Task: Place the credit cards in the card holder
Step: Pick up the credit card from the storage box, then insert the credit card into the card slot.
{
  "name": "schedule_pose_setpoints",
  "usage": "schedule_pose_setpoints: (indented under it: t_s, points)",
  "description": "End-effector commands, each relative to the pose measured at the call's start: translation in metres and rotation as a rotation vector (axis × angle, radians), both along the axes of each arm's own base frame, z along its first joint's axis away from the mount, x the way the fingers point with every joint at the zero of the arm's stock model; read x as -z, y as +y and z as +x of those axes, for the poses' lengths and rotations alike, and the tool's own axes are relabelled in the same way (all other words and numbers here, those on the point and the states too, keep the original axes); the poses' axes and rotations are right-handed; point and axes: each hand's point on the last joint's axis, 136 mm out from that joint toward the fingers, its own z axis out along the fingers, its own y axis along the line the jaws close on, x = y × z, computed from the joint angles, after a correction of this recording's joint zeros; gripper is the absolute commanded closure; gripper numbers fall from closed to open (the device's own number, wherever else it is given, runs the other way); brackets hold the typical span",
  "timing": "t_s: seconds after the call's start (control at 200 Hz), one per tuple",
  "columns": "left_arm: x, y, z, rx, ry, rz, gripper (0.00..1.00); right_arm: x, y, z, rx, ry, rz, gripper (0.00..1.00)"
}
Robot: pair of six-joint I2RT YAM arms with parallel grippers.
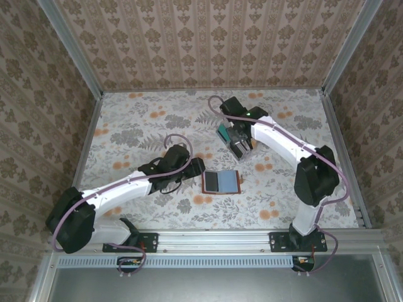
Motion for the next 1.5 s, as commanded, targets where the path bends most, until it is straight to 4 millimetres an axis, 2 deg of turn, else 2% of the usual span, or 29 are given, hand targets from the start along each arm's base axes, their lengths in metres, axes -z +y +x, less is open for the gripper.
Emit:
schedule_pose_setpoints:
  t_s: [0.0,0.12,0.325,0.495,0.505,0.525,0.59,0.775,1.015,1.15,1.495]
  points:
    - [-0.027,-0.012,0.006,0.021,-0.034,-0.123,0.27,-0.027,0.010,-0.022,0.008,0.012,0.177,1.00]
    - [-0.048,-0.019,0.012,0.045,-0.065,-0.238,0.27,-0.044,0.019,-0.035,0.028,0.018,0.388,1.00]
    - [-0.084,-0.033,0.019,0.096,-0.118,-0.405,0.25,-0.062,0.037,-0.054,0.078,0.083,0.832,1.00]
    - [-0.103,-0.045,0.019,0.142,-0.140,-0.464,0.25,-0.066,0.050,-0.060,0.096,0.153,1.041,1.00]
    - [-0.104,-0.045,0.019,0.145,-0.142,-0.468,0.25,-0.074,0.050,-0.063,0.086,0.136,1.059,1.00]
    - [-0.106,-0.047,0.020,0.149,-0.143,-0.475,0.25,-0.077,0.051,-0.064,0.085,0.133,1.077,1.00]
    - [-0.110,-0.051,0.021,0.162,-0.144,-0.497,0.26,-0.080,0.055,-0.066,0.085,0.150,1.128,1.00]
    - [-0.118,-0.063,0.022,0.199,-0.137,-0.552,0.31,-0.085,0.064,-0.070,0.066,0.187,1.212,1.00]
    - [-0.129,-0.067,0.024,0.211,-0.154,-0.592,0.43,-0.081,0.068,-0.074,0.058,0.225,1.242,1.00]
    - [-0.130,-0.069,0.026,0.209,-0.151,-0.608,0.51,-0.079,0.071,-0.075,0.053,0.244,1.262,1.00]
    - [-0.126,-0.073,0.028,0.202,-0.132,-0.648,0.61,-0.073,0.074,-0.075,0.060,0.268,1.282,1.00]
